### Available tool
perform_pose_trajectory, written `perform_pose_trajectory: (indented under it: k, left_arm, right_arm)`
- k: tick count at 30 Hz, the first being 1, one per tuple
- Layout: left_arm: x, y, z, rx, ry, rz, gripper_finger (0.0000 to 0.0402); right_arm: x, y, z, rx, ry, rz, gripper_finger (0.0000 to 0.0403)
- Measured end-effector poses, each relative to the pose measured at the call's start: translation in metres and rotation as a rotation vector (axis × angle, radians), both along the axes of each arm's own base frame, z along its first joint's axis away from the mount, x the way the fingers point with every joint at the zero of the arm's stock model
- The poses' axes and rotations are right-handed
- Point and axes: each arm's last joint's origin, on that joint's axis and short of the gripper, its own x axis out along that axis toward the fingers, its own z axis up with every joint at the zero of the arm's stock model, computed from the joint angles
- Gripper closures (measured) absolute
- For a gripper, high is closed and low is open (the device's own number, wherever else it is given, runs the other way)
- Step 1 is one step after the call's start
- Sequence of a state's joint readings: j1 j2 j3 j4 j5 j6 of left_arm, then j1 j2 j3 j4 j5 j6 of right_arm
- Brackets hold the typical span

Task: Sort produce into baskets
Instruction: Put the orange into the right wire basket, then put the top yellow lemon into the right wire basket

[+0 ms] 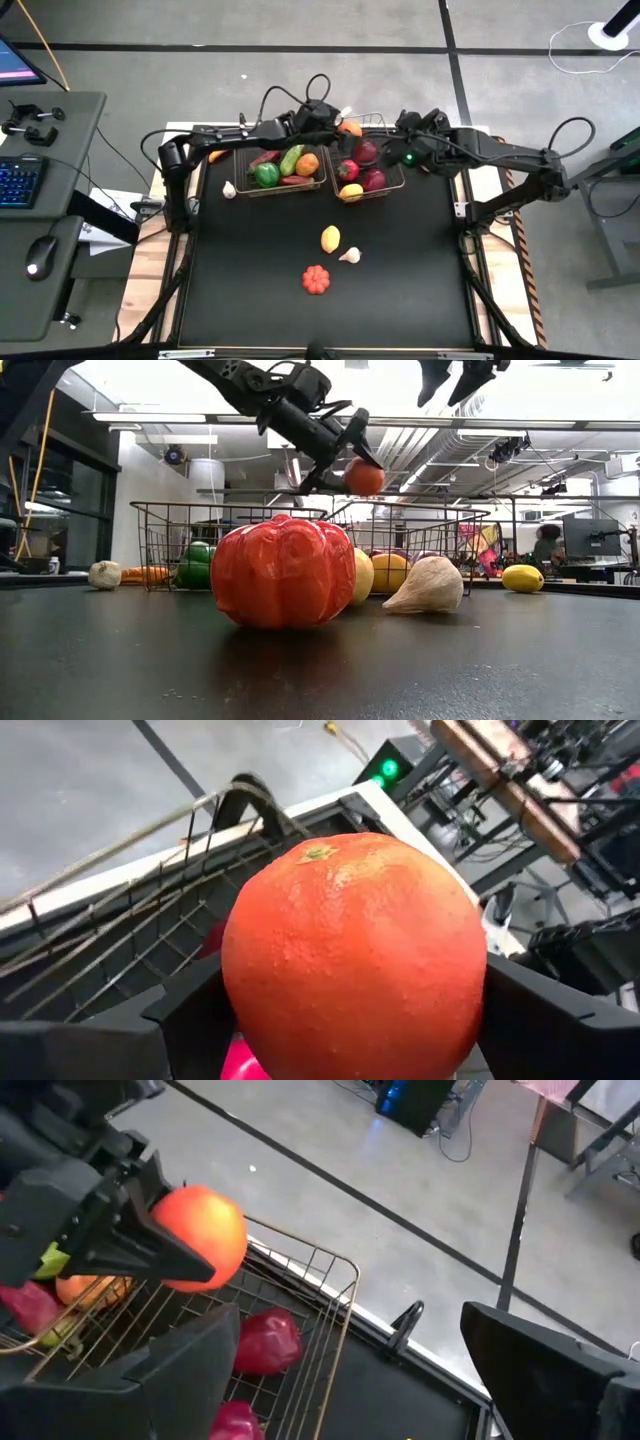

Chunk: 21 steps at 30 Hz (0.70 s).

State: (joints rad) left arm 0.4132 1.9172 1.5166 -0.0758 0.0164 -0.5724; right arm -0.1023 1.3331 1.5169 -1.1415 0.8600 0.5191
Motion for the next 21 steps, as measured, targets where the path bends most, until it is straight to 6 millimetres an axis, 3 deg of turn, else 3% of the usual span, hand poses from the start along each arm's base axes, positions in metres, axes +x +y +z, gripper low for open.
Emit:
perform_pose_trajectory:
  k: [9,17,21]
  left_arm:
    - [-0.001,0.005,0.002,0.056,-0.001,-0.017,0.0078]
    - [-0.007,0.021,-0.001,0.023,-0.021,-0.084,0.001]
    - [-0.009,0.022,0.001,-0.007,-0.043,-0.171,0.0009]
  right_arm:
    - [-0.002,-0.01,0.0,0.002,0.001,-0.039,0.003]
    - [-0.003,-0.018,-0.001,0.066,-0.041,-0.069,0.003]
    - [-0.005,-0.024,-0.002,0.078,-0.054,-0.098,0.003]
